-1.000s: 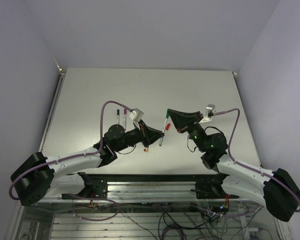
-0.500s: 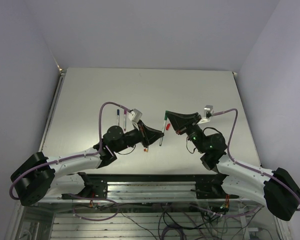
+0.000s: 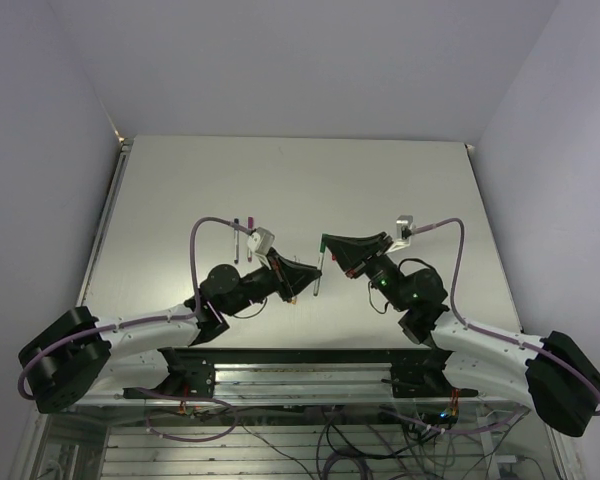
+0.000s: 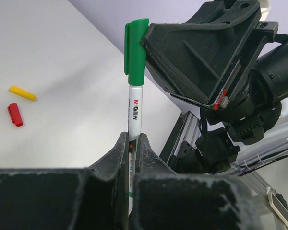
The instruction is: Insert the pens into the pen caps
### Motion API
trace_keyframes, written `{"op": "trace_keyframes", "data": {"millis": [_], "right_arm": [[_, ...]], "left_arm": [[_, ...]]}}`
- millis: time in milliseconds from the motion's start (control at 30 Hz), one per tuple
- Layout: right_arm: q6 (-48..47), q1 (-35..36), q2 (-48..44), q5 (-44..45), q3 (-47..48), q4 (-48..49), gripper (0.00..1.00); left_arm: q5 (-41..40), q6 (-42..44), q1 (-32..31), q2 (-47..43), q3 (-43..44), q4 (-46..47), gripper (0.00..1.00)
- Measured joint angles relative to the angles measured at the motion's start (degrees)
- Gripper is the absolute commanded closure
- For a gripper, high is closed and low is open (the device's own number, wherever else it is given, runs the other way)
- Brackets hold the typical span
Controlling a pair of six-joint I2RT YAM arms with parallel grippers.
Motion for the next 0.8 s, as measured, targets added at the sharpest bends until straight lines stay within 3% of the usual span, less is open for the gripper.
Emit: {"op": "trace_keyframes", "data": {"millis": [500, 667, 800], "right_arm": [[0.26, 3.58, 4.13, 3.98, 3.56, -6.32, 1.0], [0.5, 5.55, 5.46, 7.45, 3.69, -7.28, 1.0], [0.9, 8.72, 7.26, 6.05, 2.8, -12.55, 1.0]], "left_arm": [[-3.78, 3.37, 0.28, -1.66, -0.46, -4.81, 0.93], [-3.5, 3.37, 1.97, -1.66, -0.46, -7.45, 0.93], [-7.74, 3.23, 5.81, -2.27, 1.09, -3.78, 0.93]]}}
